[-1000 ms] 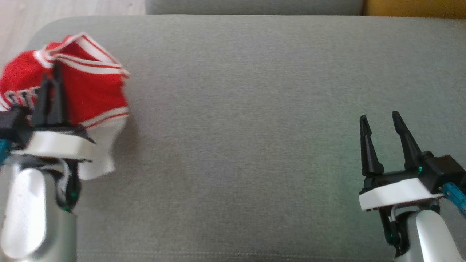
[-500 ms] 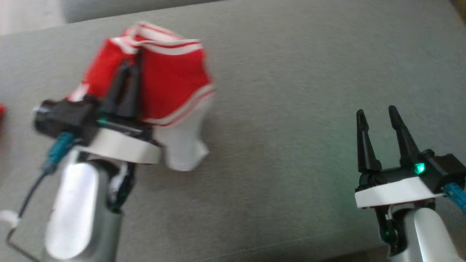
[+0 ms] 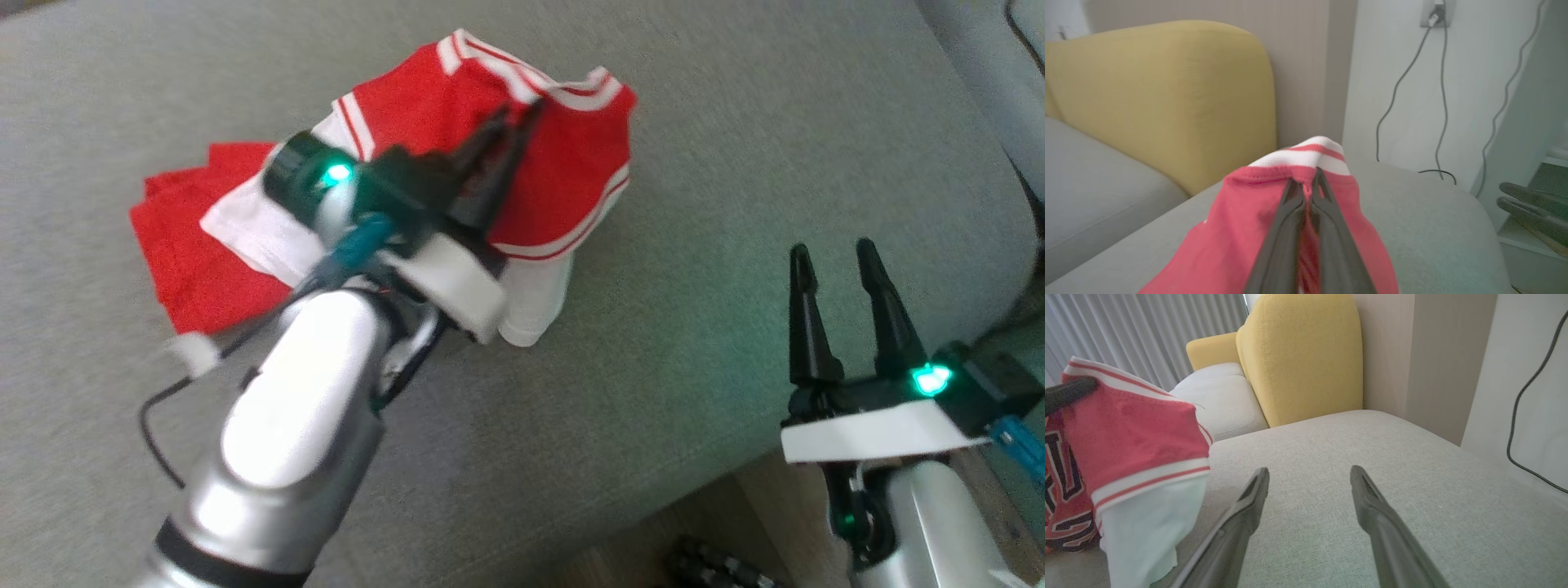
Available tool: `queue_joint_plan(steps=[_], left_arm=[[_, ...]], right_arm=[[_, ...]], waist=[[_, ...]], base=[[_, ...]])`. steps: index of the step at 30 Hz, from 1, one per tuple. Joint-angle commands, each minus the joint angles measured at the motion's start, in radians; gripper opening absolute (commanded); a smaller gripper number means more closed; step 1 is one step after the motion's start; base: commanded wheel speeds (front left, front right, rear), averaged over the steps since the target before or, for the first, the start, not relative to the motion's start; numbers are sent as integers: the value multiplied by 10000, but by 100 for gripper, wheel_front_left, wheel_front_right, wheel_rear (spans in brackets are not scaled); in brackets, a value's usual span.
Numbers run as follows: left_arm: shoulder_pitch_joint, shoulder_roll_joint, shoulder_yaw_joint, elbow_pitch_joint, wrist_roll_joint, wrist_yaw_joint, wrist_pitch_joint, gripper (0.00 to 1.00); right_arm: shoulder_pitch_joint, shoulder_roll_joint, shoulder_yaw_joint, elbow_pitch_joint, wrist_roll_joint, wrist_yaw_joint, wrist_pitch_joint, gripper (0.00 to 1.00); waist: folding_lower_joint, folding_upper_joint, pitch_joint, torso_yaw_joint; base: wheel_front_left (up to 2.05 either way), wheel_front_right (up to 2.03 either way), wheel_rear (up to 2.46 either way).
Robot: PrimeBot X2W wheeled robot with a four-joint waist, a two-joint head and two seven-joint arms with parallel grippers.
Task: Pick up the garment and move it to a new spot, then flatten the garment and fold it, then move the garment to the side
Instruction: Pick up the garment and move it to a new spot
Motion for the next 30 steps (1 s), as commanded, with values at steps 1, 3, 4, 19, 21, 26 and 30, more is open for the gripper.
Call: queue_joint_plan(steps=[1,3,4,19,21,26,30], left_arm=[[-485,-34,-9,-210,-117,-56,58,0],[-707,-25,-464,257,-265,-59,162,0],[-794,8,-601,548,-326,-59,223,0],[-802,143,-1731,2032,-1701,-62,-148,100],[-528,218,-1532,1749,-1935,10,-502,100],[242,502,-679,828,-2261,695,-1648,100],[821,945,260,196,-2363,1330,-2078,100]], right_arm=[[-341,-47,253,-242,134,77,-156,100],[-429,-47,350,-140,274,77,-240,100],[-482,-47,413,-88,337,77,-275,100],[-748,-47,508,489,193,77,-428,100],[-727,-47,441,520,24,77,-429,100],[-657,-47,210,561,-381,77,-287,100],[-618,-47,5,462,-667,77,-75,100]], waist=[[0,-1,549,-463],[0,-1,747,-535],[0,-1,836,-568],[0,-1,348,412],[0,-1,116,682],[0,-1,-434,1459],[0,-1,-740,2069]], base=[[0,0,0],[0,0,0],[0,0,0],[0,0,0],[0,0,0],[0,0,0],[0,0,0]])
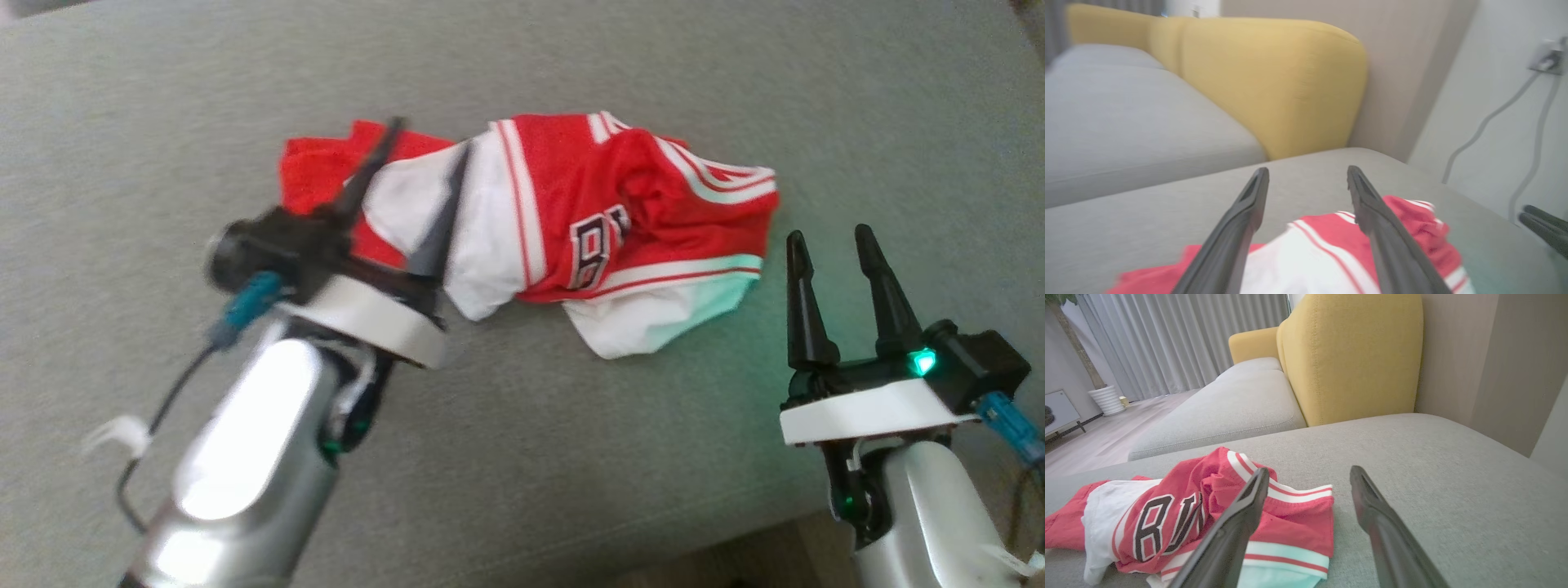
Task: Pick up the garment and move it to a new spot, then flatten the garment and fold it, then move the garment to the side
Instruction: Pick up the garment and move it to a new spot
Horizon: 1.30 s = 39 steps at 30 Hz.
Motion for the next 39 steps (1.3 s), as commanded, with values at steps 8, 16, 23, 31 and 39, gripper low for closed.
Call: queue_joint_plan(steps=[8,16,23,31,39], left_arm=[[1015,988,2143,-787,219,1304,-221,100],[2286,1224,3147,-940,385,1457,-227,100],[2934,1144,2901,-787,629,1146,-228,100],[3477,1065,2746,-771,779,1064,-229,100],[4097,939,2792,-807,813,1122,-229,100]], right_arm=[[66,-51,-33,-666,-637,77,508,100],[189,-51,-122,-953,-936,77,939,100],[602,-51,-299,-1081,-1052,77,1213,100],[1026,-51,-295,-1175,-1061,77,1425,100],[1490,-51,-410,-1351,-1088,77,1602,100]], waist=[[0,-1,-817,1486],[0,-1,-1164,2245],[0,-1,-1595,2555],[0,-1,-2031,2571],[0,-1,-2503,2547]], base=[[0,0,0],[0,0,0],[0,0,0],[0,0,0],[0,0,0]])
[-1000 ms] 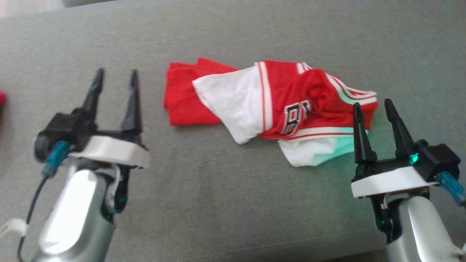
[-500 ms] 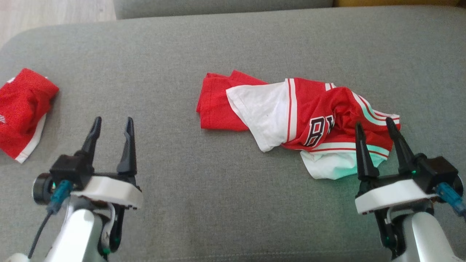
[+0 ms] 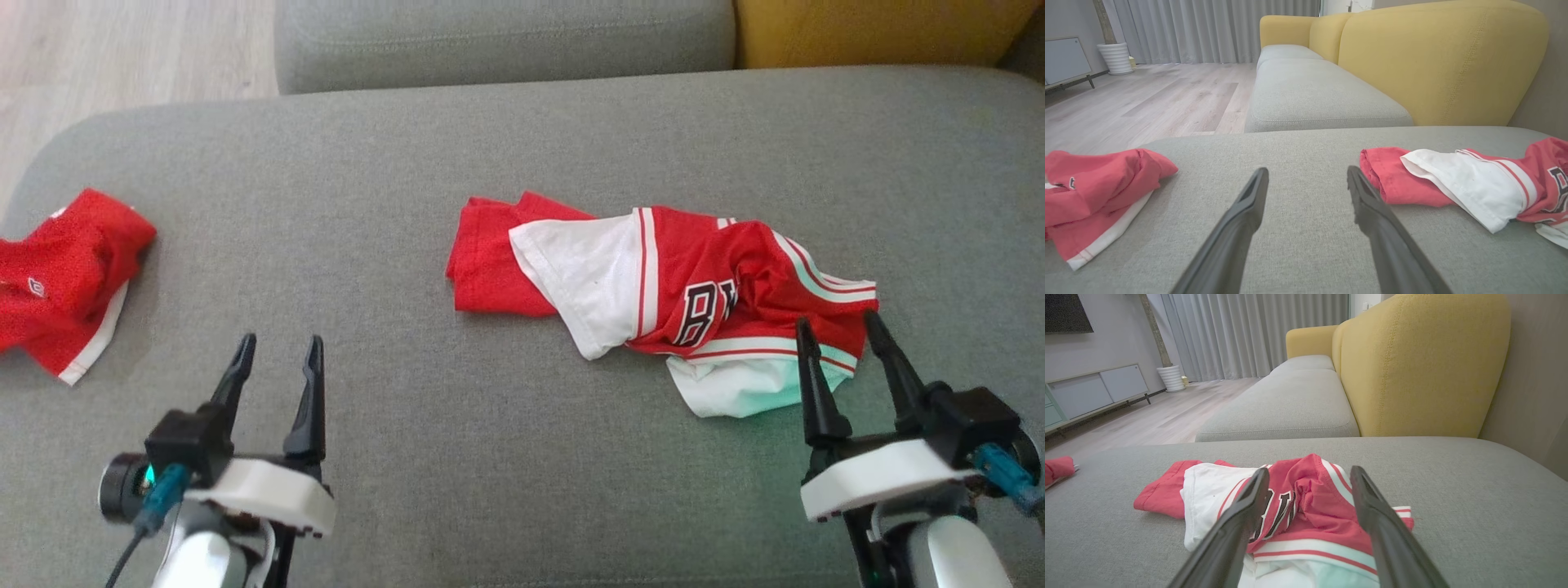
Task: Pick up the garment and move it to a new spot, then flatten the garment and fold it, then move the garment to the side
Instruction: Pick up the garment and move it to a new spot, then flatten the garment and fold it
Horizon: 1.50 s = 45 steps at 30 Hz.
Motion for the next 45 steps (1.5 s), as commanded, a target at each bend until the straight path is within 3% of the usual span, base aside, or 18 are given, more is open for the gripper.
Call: queue_joint_plan(steps=[1,45], left_arm=[[-264,128,427,-308,62,18,-54,100],[-463,-155,333,-54,81,21,-55,100]], right_arm=[[-154,-51,179,-403,-62,77,44,100],[-125,-51,124,-359,62,77,198,100]], waist=[[0,-1,-74,-17],[0,-1,170,110]], base=[[0,0,0],[0,0,0]])
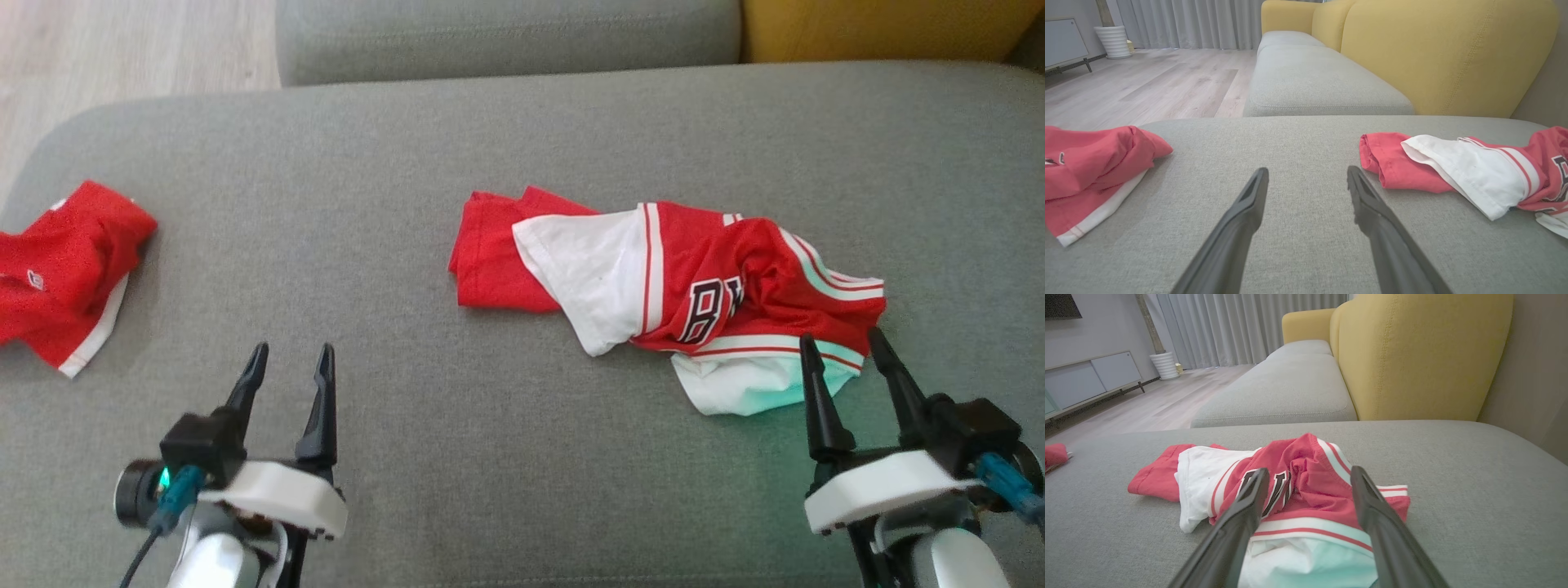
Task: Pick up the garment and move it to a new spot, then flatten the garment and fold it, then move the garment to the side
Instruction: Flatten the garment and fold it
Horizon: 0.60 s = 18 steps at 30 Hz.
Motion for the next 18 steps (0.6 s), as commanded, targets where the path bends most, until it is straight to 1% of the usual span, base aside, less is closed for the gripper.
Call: queue_joint_plan(steps=[1,7,10,14,18], left_arm=[[-637,79,389,-376,95,10,-55,100],[-1132,-34,399,-485,199,-113,-55,100],[-1361,-111,401,-507,274,-201,-55,100],[-1636,-265,420,-495,378,-309,-55,100],[-1825,-428,483,-477,483,-415,-55,100]], right_arm=[[-535,-53,252,-228,49,77,18,100],[-1684,-53,796,309,-280,77,261,100],[-2411,-53,1347,723,-585,77,720,100],[-3259,-325,2425,1353,-773,77,1710,100],[-3859,-807,3704,1807,-805,77,2692,100]], waist=[[0,-1,143,69],[0,-1,771,318],[0,-1,1051,496],[0,-1,1357,768],[0,-1,1592,975]], base=[[0,0,0],[0,0,0],[0,0,0],[0,0,0],[0,0,0]])
